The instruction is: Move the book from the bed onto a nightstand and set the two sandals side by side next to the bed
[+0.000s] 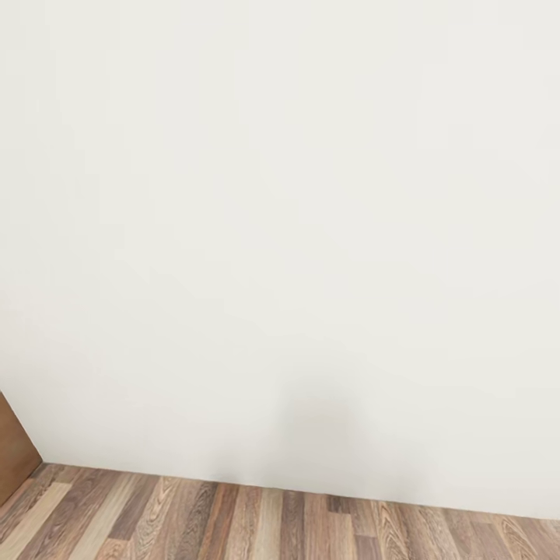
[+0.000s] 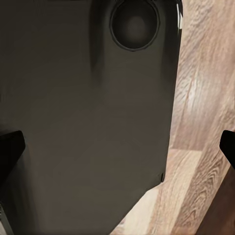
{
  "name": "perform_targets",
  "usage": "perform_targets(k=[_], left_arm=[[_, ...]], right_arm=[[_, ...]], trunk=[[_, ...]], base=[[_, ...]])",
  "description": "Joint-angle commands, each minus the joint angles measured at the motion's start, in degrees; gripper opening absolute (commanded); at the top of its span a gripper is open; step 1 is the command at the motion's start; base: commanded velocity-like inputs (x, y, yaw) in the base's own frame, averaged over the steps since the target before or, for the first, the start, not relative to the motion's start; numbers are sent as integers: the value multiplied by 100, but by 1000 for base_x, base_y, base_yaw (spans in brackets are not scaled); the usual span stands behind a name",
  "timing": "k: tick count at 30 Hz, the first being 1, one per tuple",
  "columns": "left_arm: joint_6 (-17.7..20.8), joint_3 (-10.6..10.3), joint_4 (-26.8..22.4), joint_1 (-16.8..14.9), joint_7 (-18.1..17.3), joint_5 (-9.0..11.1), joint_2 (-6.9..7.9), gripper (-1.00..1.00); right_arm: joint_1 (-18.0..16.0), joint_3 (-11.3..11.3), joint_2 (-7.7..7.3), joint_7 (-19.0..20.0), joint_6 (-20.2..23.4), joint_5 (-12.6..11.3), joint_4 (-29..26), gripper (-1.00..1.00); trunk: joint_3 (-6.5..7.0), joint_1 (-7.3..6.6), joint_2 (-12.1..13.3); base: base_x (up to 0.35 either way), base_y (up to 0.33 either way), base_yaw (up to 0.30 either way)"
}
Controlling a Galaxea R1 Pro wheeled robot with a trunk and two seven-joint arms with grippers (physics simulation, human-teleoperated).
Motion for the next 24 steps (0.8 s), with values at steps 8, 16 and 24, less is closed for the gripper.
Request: perform_targets(k=[8, 16, 24], left_arm=[[-16, -8, -1, 1, 1, 33, 0, 100], [-16, -10, -1, 1, 2, 33, 0, 100], [-16, -5, -1, 1, 2, 33, 0, 100]], right_arm=[[-1, 3, 0, -5, 2, 2, -4, 100], [-1, -1, -8, -5, 2, 1, -2, 100], [-1, -3, -10, -5, 2, 0, 2, 100]], trunk=[[-3, 0, -2], [-3, 0, -2], [-3, 0, -2]], base=[[0, 0, -98], [0, 0, -101], [0, 0, -103]])
